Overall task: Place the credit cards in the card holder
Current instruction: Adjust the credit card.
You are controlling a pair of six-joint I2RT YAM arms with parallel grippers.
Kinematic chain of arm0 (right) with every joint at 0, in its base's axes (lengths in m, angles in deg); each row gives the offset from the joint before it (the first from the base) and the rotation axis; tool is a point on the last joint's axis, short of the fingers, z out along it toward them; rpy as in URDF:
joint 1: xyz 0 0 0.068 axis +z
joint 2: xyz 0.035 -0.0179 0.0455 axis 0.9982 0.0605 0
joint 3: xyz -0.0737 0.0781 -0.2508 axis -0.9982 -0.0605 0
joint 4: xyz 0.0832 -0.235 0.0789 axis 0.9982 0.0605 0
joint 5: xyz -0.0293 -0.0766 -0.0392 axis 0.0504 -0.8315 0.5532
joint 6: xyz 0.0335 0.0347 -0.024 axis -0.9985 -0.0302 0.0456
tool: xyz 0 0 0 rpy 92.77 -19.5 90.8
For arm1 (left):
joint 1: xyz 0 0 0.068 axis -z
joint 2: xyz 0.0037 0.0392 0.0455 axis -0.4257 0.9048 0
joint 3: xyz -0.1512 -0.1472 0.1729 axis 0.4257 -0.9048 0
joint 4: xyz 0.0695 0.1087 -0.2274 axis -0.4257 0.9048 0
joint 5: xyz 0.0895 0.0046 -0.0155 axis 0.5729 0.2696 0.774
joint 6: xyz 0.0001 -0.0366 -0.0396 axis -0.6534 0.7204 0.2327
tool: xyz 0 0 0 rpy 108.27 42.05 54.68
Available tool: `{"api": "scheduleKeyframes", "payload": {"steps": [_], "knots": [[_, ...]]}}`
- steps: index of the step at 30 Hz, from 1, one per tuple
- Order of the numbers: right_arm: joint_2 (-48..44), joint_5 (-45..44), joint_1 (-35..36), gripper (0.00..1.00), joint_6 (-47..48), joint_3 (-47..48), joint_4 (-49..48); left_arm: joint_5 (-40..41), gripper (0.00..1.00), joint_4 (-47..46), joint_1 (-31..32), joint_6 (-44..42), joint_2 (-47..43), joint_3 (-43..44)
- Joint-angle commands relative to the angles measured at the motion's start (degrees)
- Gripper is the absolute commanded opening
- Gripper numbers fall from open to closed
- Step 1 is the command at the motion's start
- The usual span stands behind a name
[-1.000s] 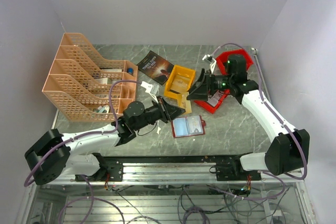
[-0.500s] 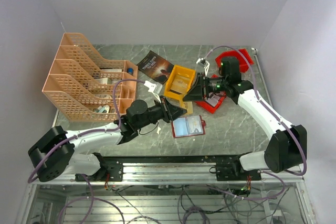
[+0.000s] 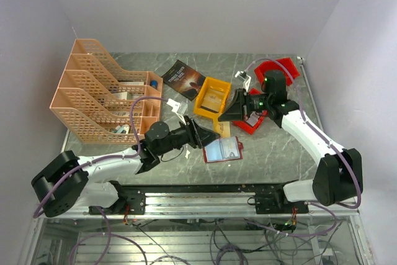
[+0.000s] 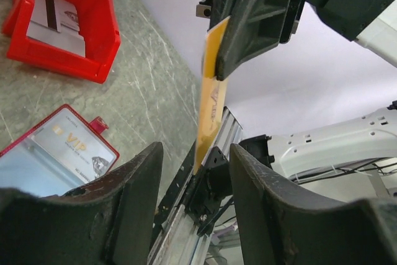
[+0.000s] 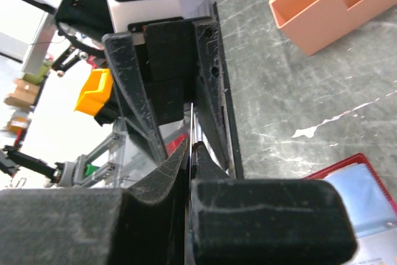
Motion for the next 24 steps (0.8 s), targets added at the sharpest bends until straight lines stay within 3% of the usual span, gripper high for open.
{"api": "scheduleKeyframes", "payload": {"steps": [1,10,15,16,18,22,24], "knots": [[-2.2,5.5,-0.4,0.00,-10.2,-4.4,-13.1,-4.6,0.58,-10.1,-1.5,2.3,0.4,-3.2],[-2.0,6.2,-0.2,0.00,-11.1,-5.3,-14.5,-8.3,0.53,-13.0,-1.6,2.6,4.6,0.4],[-2.4,6.3,-0.1,0.00,-11.0,-5.8,-14.8,-9.1,0.23,-13.7,-1.6,2.8,6.2,1.2],[-2.4,6.3,0.0,0.00,-10.7,-5.9,-14.8,-9.3,0.10,-14.3,-1.5,2.9,6.5,1.1],[-2.5,6.4,0.1,0.00,-9.9,-6.0,-14.4,-9.5,0.07,-15.4,-1.5,3.1,7.0,0.8],[-2.9,5.9,-0.7,0.24,-1.2,-3.8,-6.1,-10.2,0.07,-15.8,-2.1,2.9,6.5,-0.6],[-3.0,5.3,-1.5,0.29,3.2,-2.4,-0.9,-11.5,0.07,-15.8,-3.0,2.8,6.1,-1.5]]}}
